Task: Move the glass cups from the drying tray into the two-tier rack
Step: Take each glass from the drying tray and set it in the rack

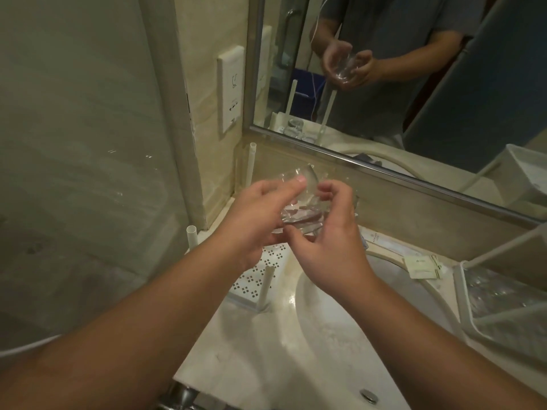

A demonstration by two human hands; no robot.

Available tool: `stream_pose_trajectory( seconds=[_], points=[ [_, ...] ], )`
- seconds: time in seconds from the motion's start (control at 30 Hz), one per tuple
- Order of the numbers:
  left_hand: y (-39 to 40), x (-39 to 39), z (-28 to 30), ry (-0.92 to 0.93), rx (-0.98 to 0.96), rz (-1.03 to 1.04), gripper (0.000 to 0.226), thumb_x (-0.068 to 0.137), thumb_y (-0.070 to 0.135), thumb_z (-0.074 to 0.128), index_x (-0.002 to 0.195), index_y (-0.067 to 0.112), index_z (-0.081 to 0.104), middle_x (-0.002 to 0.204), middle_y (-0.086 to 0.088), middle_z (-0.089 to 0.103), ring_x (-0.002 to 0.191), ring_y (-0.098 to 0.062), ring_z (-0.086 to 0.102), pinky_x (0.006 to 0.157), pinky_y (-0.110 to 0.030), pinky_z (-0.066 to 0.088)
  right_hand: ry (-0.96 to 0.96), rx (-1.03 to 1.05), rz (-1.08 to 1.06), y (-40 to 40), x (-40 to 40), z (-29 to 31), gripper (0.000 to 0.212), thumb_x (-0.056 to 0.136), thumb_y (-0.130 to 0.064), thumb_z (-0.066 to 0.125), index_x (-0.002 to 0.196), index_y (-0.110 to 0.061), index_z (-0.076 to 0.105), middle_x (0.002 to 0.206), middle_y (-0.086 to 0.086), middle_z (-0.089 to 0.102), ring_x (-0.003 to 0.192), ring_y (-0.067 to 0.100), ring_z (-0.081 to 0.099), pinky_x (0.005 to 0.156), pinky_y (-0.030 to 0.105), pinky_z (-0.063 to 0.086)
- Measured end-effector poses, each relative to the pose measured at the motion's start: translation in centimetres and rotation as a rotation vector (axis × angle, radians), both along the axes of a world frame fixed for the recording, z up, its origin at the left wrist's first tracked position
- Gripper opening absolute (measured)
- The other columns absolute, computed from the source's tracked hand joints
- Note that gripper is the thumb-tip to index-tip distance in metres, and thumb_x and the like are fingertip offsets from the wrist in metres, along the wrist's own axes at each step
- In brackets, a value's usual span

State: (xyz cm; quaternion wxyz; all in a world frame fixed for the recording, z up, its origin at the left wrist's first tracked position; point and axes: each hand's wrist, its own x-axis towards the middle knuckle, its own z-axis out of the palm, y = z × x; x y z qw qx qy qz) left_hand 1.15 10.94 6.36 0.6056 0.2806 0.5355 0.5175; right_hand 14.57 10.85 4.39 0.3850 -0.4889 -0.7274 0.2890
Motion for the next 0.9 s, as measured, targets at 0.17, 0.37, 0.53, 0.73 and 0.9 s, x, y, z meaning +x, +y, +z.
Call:
stream_pose_trajectory(
  seconds=[0.17, 0.37, 0.53, 0.73, 0.9],
  points=[
    [-0.3, 1.1, -1.1, 0.156, 0.165, -0.059, 0.070, 0.070, 0.024, 0.089, 0.131, 0.027, 0.055, 0.114, -0.002, 0.069, 0.099, -0.013, 0.071, 0.078, -0.037, 0.060, -0.022, -0.150, 0.005, 0.5, 1.3, 0.1, 0.095, 0.078, -0.033, 0.079, 0.145, -0.048, 0.012, 0.133, -0.009, 0.043, 0.122, 0.012, 0.050, 0.094, 0.033, 0.050],
    [-0.5, 3.5, -2.2, 0.176, 0.195, -0.095, 0.077, 0.061, 0.017, 0.087, 0.129, 0.034, 0.056, 0.122, 0.004, 0.065, 0.114, -0.015, 0.066, 0.096, -0.039, 0.055, -0.027, -0.201, -0.010, 0.2, 3.7, -0.3, 0.103, 0.076, -0.032, 0.080, 0.152, -0.037, 0.011, 0.142, -0.009, 0.043, 0.128, 0.008, 0.046, 0.104, 0.038, 0.045],
    [-0.5, 7.4, -2.3, 0.138, 0.167, -0.182, 0.067, 0.073, 0.001, 0.085, 0.128, 0.026, 0.058, 0.118, 0.001, 0.066, 0.096, -0.010, 0.071, 0.081, -0.028, 0.056, 0.030, -0.228, -0.089, -0.3, 7.4, -0.9, 0.104, 0.074, -0.027, 0.081, 0.153, -0.034, 0.015, 0.142, -0.010, 0.045, 0.123, 0.008, 0.052, 0.103, 0.037, 0.046],
    [-0.2, 14.0, -2.9, 0.137, 0.113, -0.258, 0.071, 0.069, 0.001, 0.087, 0.130, 0.021, 0.058, 0.120, -0.006, 0.065, 0.105, -0.018, 0.071, 0.088, -0.037, 0.058, 0.050, -0.264, -0.201, -1.1, 13.9, -1.7, 0.097, 0.074, -0.024, 0.081, 0.151, -0.034, 0.021, 0.136, -0.013, 0.046, 0.116, 0.005, 0.054, 0.097, 0.028, 0.047],
    [-0.4, 20.1, -3.3, 0.201, 0.075, -0.346, 0.077, 0.055, 0.019, 0.089, 0.124, 0.027, 0.058, 0.122, -0.003, 0.065, 0.109, -0.019, 0.069, 0.096, -0.042, 0.056, 0.069, -0.303, -0.268, -1.9, 20.1, -2.8, 0.093, 0.073, -0.024, 0.082, 0.148, -0.034, 0.028, 0.132, -0.011, 0.048, 0.115, 0.005, 0.051, 0.095, 0.026, 0.047]
  ],
)
